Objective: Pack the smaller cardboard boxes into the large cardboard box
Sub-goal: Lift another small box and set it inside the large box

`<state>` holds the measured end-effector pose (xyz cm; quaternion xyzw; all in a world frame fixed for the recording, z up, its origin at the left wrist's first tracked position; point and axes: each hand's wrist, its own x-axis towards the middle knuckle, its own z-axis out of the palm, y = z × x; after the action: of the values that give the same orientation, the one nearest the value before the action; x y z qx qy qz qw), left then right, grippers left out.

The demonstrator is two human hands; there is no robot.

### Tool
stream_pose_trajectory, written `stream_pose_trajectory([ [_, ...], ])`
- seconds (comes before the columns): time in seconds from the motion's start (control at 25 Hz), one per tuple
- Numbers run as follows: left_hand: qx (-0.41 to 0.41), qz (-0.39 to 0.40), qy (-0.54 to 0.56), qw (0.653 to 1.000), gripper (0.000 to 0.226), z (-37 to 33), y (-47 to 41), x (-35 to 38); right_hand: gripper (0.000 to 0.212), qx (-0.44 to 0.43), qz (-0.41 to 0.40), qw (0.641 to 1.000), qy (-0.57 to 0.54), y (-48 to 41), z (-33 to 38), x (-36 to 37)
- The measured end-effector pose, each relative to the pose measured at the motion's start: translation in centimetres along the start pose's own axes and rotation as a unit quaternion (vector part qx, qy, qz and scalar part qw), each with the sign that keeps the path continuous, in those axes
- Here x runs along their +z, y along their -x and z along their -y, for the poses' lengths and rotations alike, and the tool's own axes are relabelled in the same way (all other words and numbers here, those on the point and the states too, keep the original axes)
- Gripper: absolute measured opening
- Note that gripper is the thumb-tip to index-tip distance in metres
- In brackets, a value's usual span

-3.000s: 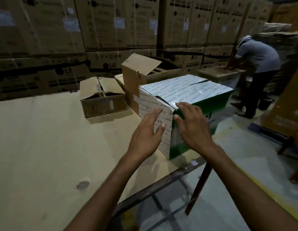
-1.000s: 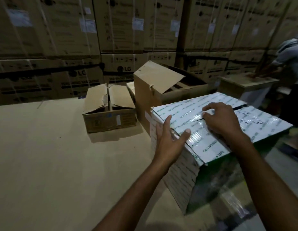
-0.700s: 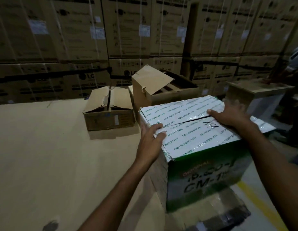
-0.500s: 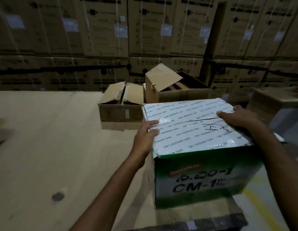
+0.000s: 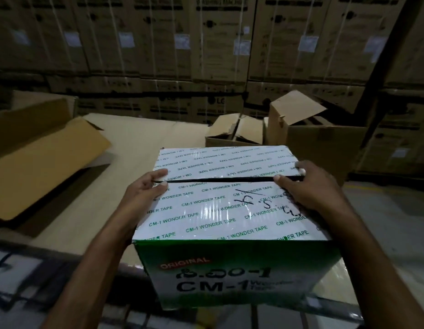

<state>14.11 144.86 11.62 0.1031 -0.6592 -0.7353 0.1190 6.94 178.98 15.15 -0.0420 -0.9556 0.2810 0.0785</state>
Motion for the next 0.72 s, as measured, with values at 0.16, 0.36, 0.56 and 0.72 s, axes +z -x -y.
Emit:
stream_pose_trajectory([
  [0.16, 0.128, -0.025, -0.03, 0.991, 0.032, -2.1, 2.9, -11.1, 0.069, -0.089, -0.096, 0.989, -0.07, 5.5, 10.0, 3.7],
  [0.36, 0.309, -0.094, -0.1, 0.941, 0.037, -7.3, 4.4, -23.3, 0.07, -0.196, -0.246, 0.929, -0.196, 10.0, 22.7, 7.6],
  [0.56, 0.418, -0.106, -0.16, 0.888, 0.042, -14.0, 1.8, -31.6, 0.069, -0.254, -0.299, 0.871, -0.295, 10.3, 32.8, 9.2],
  [0.72, 0.487, -0.126, -0.193, 0.842, 0.047, -19.8, -2.4, -36.8, 0.07, -0.306, -0.363, 0.821, -0.318, 8.4, 41.1, 8.0],
])
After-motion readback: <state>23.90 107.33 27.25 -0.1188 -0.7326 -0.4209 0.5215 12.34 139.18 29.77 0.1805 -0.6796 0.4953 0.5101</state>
